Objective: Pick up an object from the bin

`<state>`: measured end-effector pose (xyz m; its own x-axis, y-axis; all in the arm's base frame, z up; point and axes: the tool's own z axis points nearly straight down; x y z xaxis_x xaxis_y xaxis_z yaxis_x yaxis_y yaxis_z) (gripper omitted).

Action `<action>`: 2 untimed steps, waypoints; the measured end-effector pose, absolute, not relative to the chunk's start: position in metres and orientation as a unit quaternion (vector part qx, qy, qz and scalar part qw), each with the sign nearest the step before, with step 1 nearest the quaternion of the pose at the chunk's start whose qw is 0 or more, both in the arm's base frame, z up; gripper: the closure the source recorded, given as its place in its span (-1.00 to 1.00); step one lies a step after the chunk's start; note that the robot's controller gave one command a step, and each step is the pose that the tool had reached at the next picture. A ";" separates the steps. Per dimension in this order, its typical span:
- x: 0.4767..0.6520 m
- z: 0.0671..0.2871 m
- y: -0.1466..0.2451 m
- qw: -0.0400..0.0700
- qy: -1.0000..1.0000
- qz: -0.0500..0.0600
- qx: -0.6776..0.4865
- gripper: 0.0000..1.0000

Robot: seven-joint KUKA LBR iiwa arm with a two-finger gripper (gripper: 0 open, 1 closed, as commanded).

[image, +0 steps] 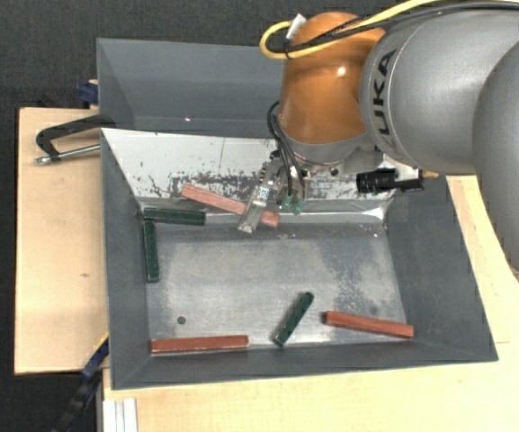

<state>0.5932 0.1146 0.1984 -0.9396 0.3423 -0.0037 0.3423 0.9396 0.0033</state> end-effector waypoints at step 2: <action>0.594 0.247 0.110 0.001 0.983 0.001 0.185 1.00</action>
Offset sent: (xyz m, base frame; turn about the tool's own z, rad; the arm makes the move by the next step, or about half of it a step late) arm 0.0013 -0.0068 0.0596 0.0307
